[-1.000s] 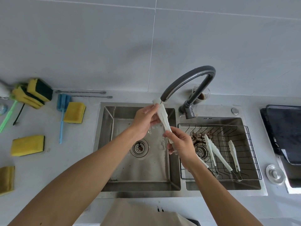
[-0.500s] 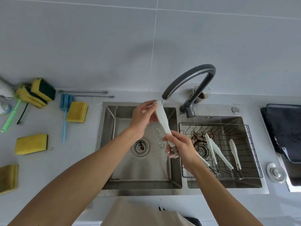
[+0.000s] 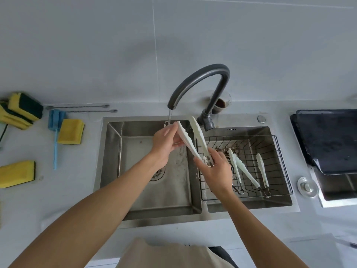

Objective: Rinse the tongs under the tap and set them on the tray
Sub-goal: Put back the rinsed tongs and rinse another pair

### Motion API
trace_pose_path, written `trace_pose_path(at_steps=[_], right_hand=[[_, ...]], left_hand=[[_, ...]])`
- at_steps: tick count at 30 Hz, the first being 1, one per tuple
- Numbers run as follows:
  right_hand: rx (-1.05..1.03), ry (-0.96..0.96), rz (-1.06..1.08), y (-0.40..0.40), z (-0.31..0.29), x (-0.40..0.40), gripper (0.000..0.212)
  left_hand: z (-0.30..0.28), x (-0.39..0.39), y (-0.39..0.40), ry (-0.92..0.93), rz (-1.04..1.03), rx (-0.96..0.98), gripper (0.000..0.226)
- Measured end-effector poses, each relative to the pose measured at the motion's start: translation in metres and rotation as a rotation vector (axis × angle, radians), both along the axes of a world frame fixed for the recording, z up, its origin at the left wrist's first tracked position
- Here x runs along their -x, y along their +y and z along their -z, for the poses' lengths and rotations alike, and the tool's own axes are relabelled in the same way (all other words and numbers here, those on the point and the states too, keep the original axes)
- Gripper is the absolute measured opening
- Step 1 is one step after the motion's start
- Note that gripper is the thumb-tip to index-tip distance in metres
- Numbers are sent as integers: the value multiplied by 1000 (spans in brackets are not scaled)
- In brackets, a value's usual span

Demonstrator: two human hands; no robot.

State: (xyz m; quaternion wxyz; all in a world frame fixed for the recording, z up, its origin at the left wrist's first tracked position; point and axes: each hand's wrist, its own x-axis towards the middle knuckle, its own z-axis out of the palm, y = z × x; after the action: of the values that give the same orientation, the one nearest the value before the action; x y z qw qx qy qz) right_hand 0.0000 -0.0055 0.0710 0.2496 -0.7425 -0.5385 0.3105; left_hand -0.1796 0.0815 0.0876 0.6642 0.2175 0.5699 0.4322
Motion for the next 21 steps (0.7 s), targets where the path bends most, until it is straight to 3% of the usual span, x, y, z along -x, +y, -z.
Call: trace_pose_path(at_steps=[5,8,11,14,16,21], right_hand=[[77,-106,59,-22,21,-50,44],[143,-146,77,-30,35,-79,48],[188,-200,54,-36,45,-104,59],[276,-250,13,-37,53,-123,55],[323,-280,-23,-32,60,-131,56],[344,-322,-117,-10,74,-136,72]], left_hand=[[19,-66,-22,13,124,101,32],[29,-104,-32,77,188,141,14],[44,-137,-38,134,177,190,15],[66,-162,-43,246,184,249,18],[82,-176,-47,322,217,291,6],[110,-197,-48,505,233,351,33]])
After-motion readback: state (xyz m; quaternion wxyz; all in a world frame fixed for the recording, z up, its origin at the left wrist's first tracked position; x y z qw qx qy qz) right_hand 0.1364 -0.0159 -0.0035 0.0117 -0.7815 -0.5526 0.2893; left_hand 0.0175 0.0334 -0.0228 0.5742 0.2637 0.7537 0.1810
